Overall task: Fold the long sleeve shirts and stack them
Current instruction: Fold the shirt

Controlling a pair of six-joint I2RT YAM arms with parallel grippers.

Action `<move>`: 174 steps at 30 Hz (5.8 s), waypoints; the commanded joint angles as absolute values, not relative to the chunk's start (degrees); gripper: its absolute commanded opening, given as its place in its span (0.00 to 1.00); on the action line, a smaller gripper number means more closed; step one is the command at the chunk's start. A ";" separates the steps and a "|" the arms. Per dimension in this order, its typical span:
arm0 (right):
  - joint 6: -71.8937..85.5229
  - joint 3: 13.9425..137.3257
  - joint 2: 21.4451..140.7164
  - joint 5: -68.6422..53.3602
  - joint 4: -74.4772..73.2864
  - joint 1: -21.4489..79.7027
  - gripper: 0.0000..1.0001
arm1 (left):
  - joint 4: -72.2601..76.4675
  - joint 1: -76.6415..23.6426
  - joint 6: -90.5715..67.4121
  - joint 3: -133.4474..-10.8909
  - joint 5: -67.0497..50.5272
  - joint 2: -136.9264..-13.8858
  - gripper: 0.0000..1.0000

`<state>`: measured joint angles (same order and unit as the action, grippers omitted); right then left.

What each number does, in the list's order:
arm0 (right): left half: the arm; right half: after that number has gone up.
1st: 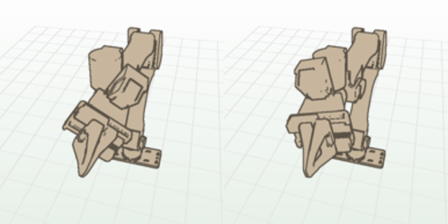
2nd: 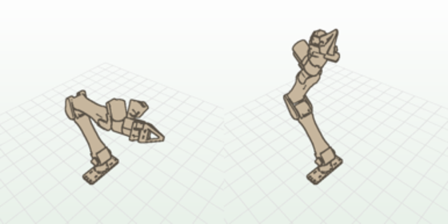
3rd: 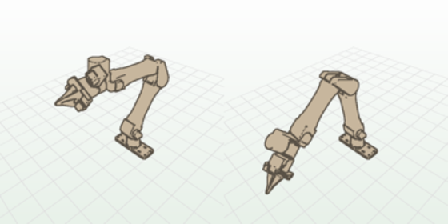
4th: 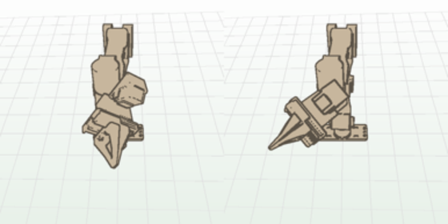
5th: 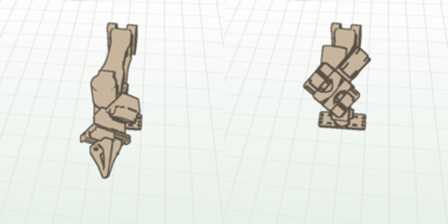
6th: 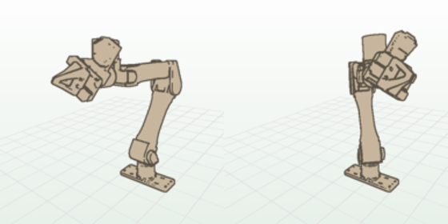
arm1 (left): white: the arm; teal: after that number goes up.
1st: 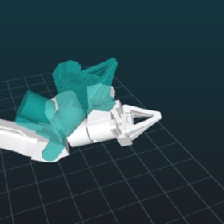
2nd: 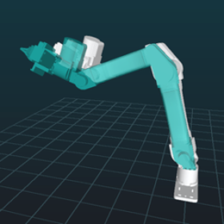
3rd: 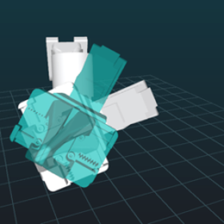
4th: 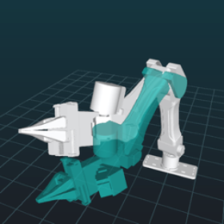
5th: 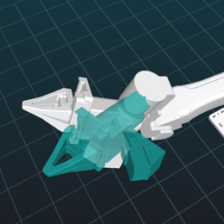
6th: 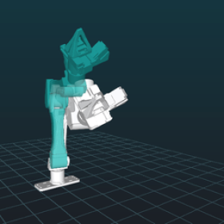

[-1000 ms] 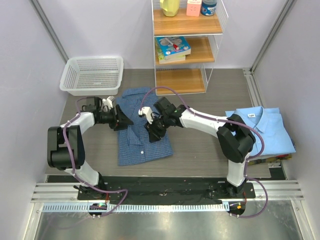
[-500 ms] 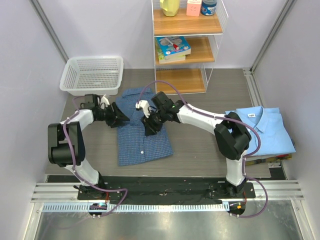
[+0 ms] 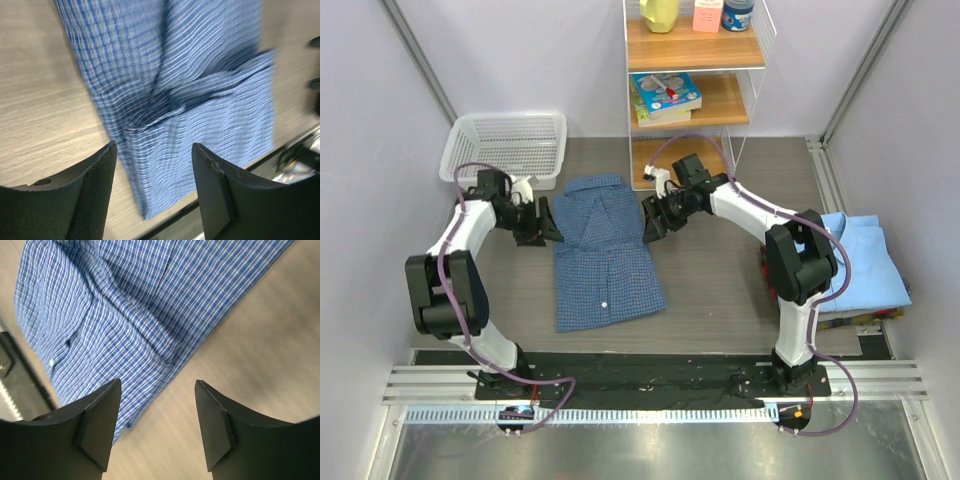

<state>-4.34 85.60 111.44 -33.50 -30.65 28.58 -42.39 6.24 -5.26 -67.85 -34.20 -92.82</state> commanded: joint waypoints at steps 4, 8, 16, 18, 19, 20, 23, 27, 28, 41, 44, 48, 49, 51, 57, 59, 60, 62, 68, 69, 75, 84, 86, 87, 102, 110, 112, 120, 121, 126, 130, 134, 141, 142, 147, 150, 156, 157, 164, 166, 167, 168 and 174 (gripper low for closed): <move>1.22 87.80 117.06 -39.01 -32.08 30.85 0.66 | -48.61 1.76 2.55 -68.56 -33.48 -99.05 0.59; 2.11 88.42 119.44 -39.90 -30.51 31.02 0.63 | -46.50 1.49 2.02 -66.71 -34.36 -99.23 0.55; 1.67 89.83 118.66 -39.73 -29.10 31.90 0.15 | -48.86 2.11 3.07 -66.01 -34.37 -97.30 0.07; 1.41 89.74 116.03 -38.94 -27.87 32.78 0.07 | -50.36 2.81 3.69 -66.09 -33.58 -95.28 0.00; 1.06 89.91 115.41 -38.50 -27.25 33.04 0.01 | -50.97 3.07 4.13 -66.35 -33.23 -94.75 0.00; 0.62 90.00 114.97 -38.15 -26.90 33.39 0.01 | -51.76 3.25 4.04 -66.44 -32.18 -93.96 0.00; -1.39 90.96 115.66 -37.00 -26.89 34.10 0.01 | -52.21 4.13 4.22 -66.88 -29.20 -93.52 0.00; -3.43 92.11 119.26 -35.07 -27.77 34.10 0.01 | -50.72 4.39 4.13 -67.06 -26.28 -96.48 0.00; -4.04 92.20 119.96 -34.63 -27.86 34.10 0.01 | -50.80 4.39 4.22 -67.32 -26.28 -97.72 0.00; -3.96 87.19 122.69 -27.60 -24.79 34.19 0.05 | -44.21 3.08 1.93 -72.59 -24.17 -109.68 0.01; -1.94 88.67 124.45 -26.90 -22.33 34.19 0.05 | -44.29 3.25 2.29 -76.89 -22.68 -112.57 0.00; 1.84 92.98 126.13 -27.16 -21.97 34.10 0.14 | -46.49 3.69 3.25 -83.40 -22.85 -115.31 0.05; 1.93 93.08 125.51 -26.98 -22.23 34.01 0.20 | -47.63 3.69 4.12 -84.37 -23.63 -115.31 0.09; 2.02 92.47 123.32 -27.07 -23.46 33.40 0.36 | -49.65 3.60 5.53 -84.47 -26.97 -113.13 0.23; 3.95 87.03 111.29 -31.89 -27.24 31.29 0.62 | -52.82 4.39 11.50 -78.05 -34.43 -99.53 0.52; 8.15 84.39 107.43 -38.12 -26.29 31.38 0.62 | -54.93 3.78 14.05 -77.08 -36.47 -97.04 0.59; 10.44 80.72 106.36 -40.49 -23.32 31.38 0.62 | -55.71 3.26 15.19 -76.65 -39.78 -96.07 0.61; 19.27 76.14 104.60 -48.12 -18.31 31.46 0.64 | -57.30 1.06 15.73 -76.29 -42.18 -95.45 0.61; 31.45 56.27 100.20 -52.83 2.61 31.38 0.90 | -54.51 -6.66 13.28 -75.32 -46.31 -99.40 0.57; 31.29 54.07 99.50 -52.21 5.07 31.38 0.91 | -53.62 -7.38 11.97 -75.15 -46.23 -99.75 0.56; 38.37 49.67 100.81 -53.08 16.30 31.29 0.98 | -48.18 -12.47 8.71 -74.18 -46.58 -101.51 0.57; 44.90 49.67 104.23 -54.49 25.73 31.99 1.00 | -41.75 -16.87 0.53 -73.56 -46.67 -105.81 0.48; 50.93 47.48 105.55 -55.37 32.91 32.43 0.99 | -40.26 -16.96 -1.22 -74.00 -47.19 -107.84 0.46; 53.41 46.59 105.99 -55.81 35.39 32.61 0.99 | -39.56 -17.05 -2.88 -74.00 -47.72 -108.36 0.46; 66.54 38.06 111.19 -63.98 44.74 34.10 0.90 | -34.01 -16.00 -11.25 -71.72 -35.95 -116.37 0.26; 23.62 52.00 99.77 -60.38 -14.42 33.05 0.88 | -35.50 -11.26 -4.52 -71.81 -50.61 -110.59 0.47; 19.70 55.01 98.44 -59.07 -19.93 32.09 0.87 | -39.70 -9.85 0.59 -72.33 -55.80 -104.54 0.50; 23.54 66.70 104.99 -55.29 -10.83 32.61 0.68 | -59.33 2.52 17.85 -72.42 -56.52 -104.49 0.53; 24.16 67.84 106.94 -54.85 -9.33 32.69 0.61 | -59.24 3.24 17.32 -73.03 -56.17 -105.98 0.52; 24.00 74.00 119.34 -53.62 -5.62 32.43 0.42 | -54.68 8.07 13.45 -76.11 -54.76 -115.30 0.47; 20.84 71.55 123.74 -51.33 -8.60 30.85 0.37 | -55.11 10.54 14.41 -74.80 -50.46 -119.26 0.45; 16.79 68.38 120.08 -51.42 -13.00 31.02 0.35 | -58.18 12.39 19.23 -71.46 -48.69 -118.22 0.45; 18.46 74.08 112.15 -53.97 -14.50 31.38 0.38 | -63.89 11.43 30.54 -72.24 -49.75 -104.26 0.52; 18.20 76.09 111.80 -53.62 -14.76 31.90 0.39 | -64.33 10.64 32.06 -72.07 -46.79 -99.63 0.53; 17.14 81.91 115.56 -51.59 -14.77 33.13 0.40 | -55.03 -1.53 42.68 -60.23 -32.55 -77.73 0.62; 18.01 84.90 119.08 -51.59 -13.02 34.27 0.39 | -47.57 -10.85 48.83 -48.29 -24.19 -63.49 0.65; 19.78 91.31 123.22 -51.51 -11.16 37.35 0.39 | -35.53 -27.57 52.30 -32.79 -12.68 -51.50 0.63; 19.69 92.54 124.53 -51.16 -10.81 37.70 0.39 | -34.46 -33.08 51.08 -31.83 -11.00 -51.85 0.61; 14.78 97.38 131.91 -47.90 -13.09 37.79 0.37 | -22.60 -48.24 43.78 -28.39 3.33 -59.93 0.54; 13.54 97.38 132.97 -47.55 -14.59 37.79 0.36 | -19.79 -49.21 43.42 -27.34 7.11 -62.12 0.50; 13.19 97.12 133.50 -47.64 -14.68 37.79 0.36 | -18.56 -49.31 43.50 -27.16 7.55 -62.83 0.49; 12.92 96.95 134.11 -47.64 -15.29 37.79 0.36 | -18.28 -49.57 43.68 -26.98 8.08 -63.62 0.46; 12.83 95.54 135.00 -47.81 -15.29 37.88 0.36 | -16.79 -50.01 42.46 -26.89 10.11 -70.13 0.21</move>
<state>15.29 95.37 133.82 -49.80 -13.78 37.91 -20.86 -49.69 44.18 -27.24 6.85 -66.81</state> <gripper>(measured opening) 0.355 0.316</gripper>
